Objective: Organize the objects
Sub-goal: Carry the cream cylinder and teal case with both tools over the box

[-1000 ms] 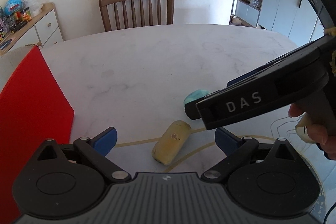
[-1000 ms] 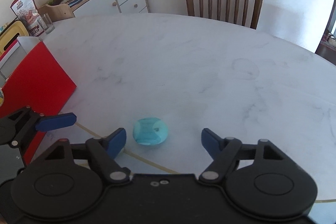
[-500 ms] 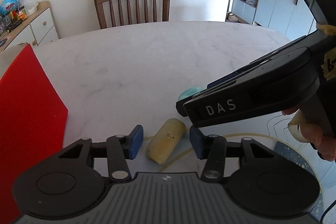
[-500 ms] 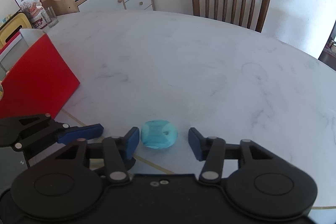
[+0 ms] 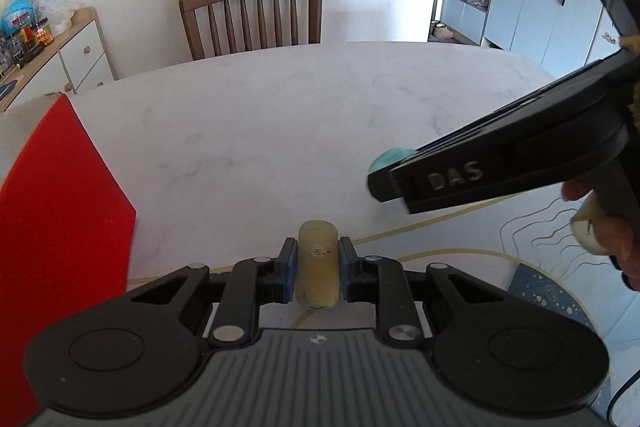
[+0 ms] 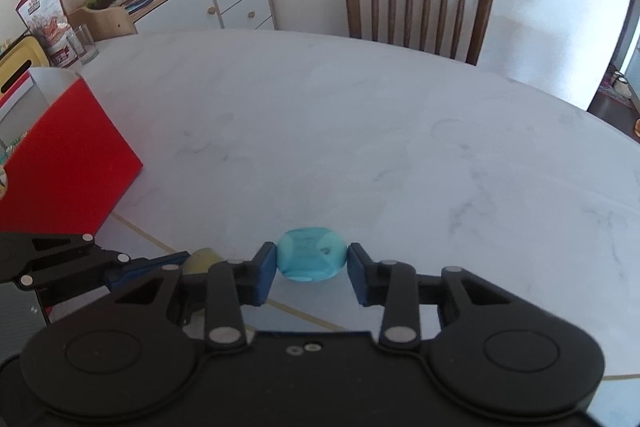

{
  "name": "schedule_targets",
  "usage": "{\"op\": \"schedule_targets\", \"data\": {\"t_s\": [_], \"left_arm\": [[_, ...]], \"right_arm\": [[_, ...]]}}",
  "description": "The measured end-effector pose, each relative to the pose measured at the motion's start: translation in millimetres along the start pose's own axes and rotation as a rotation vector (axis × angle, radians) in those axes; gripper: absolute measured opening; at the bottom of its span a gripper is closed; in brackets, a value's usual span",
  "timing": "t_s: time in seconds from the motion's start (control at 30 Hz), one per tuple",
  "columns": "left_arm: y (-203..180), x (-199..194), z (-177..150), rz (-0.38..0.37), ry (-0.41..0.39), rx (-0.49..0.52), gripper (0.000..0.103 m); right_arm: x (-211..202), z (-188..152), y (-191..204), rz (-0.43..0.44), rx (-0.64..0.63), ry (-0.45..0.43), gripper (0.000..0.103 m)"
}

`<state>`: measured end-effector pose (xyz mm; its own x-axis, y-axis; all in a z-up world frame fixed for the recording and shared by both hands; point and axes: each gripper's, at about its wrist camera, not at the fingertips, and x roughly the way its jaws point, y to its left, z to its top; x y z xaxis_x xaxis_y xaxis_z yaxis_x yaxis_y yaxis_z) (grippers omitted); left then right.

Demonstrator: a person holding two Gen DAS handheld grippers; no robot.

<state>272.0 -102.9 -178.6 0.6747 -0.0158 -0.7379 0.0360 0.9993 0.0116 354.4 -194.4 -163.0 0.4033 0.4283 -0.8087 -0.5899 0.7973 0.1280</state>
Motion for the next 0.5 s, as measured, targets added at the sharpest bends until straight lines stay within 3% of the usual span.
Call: {"op": "schedule_targets", "data": {"t_s": [0.5], "left_arm": [[6.3, -58.4, 20.6, -0.037, -0.025, -0.045, 0.02]], "right_arm": [[-78.1, -25.5, 5.1, -0.002, 0.0, -0.051, 0.037]]}}
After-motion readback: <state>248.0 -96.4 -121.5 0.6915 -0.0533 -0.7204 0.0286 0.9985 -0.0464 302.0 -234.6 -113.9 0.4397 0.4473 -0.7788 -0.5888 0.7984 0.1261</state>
